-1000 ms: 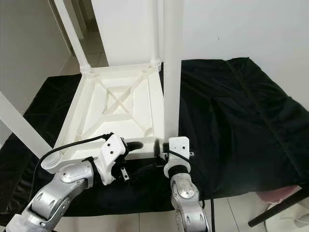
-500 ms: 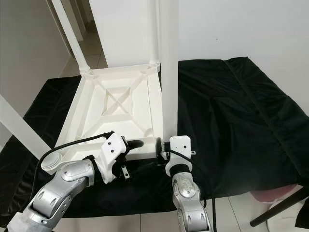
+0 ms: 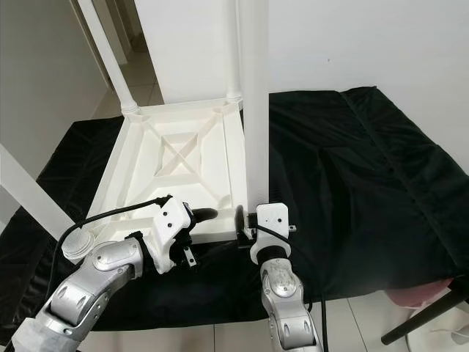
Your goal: Building children table
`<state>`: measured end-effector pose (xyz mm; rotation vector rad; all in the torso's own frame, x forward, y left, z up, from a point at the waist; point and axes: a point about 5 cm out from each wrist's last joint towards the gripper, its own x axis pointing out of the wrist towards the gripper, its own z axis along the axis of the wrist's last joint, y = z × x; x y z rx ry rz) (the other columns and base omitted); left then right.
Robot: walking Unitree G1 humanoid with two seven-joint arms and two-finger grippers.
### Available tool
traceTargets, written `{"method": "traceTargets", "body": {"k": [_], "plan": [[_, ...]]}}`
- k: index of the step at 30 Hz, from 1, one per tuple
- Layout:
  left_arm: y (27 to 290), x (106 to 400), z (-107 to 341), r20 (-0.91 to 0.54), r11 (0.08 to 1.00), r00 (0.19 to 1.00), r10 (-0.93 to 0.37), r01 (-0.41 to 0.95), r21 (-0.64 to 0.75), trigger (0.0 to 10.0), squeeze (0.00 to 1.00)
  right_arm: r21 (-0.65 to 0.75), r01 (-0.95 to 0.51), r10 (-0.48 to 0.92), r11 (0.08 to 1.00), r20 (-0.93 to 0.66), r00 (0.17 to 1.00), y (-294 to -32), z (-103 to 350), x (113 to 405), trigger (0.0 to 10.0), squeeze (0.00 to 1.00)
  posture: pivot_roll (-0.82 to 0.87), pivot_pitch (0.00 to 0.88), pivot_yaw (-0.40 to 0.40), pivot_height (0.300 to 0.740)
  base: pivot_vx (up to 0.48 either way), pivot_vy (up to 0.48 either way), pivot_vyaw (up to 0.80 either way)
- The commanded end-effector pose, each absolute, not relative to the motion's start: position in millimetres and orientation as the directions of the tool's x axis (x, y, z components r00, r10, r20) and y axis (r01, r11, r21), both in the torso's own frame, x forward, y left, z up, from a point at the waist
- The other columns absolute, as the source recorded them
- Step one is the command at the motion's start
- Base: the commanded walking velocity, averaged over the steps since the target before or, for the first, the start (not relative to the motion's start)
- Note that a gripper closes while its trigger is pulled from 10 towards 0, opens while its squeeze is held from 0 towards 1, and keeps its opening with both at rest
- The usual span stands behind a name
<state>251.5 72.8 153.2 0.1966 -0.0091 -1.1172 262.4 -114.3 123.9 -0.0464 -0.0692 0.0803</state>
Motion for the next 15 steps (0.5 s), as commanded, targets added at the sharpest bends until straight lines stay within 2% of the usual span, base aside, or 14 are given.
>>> {"method": "traceTargets", "body": {"k": [1,9,15], "plan": [[82.5,254.6,150.7,-0.118,0.411,0.43,-0.895,0.898,0.157,10.0,0.0,-0.049,-0.089,0.093,0.995,0.069,0.993,-114.3,122.6,263.3,10.0,0.0,-0.11,0.0,0.132,0.74,0.0,0.0,0.0],[91.2,255.9,150.5,-0.132,0.419,0.438,-0.889,0.896,0.148,10.0,0.0,-0.049,-0.124,0.128,0.991,0.084,0.988,-117.6,124.5,263.5,10.0,0.0,-0.09,0.015,0.118,0.74,0.0,0.0,0.0],[102.9,248.3,149.4,-0.136,0.461,0.473,-0.87,0.88,0.114,10.0,0.0,-0.107,-0.279,0.288,0.954,0.089,0.953,-136.8,130.8,267.7,10.0,0.0,-0.07,0.029,0.105,0.74,0.0,0.0,0.0]]}}
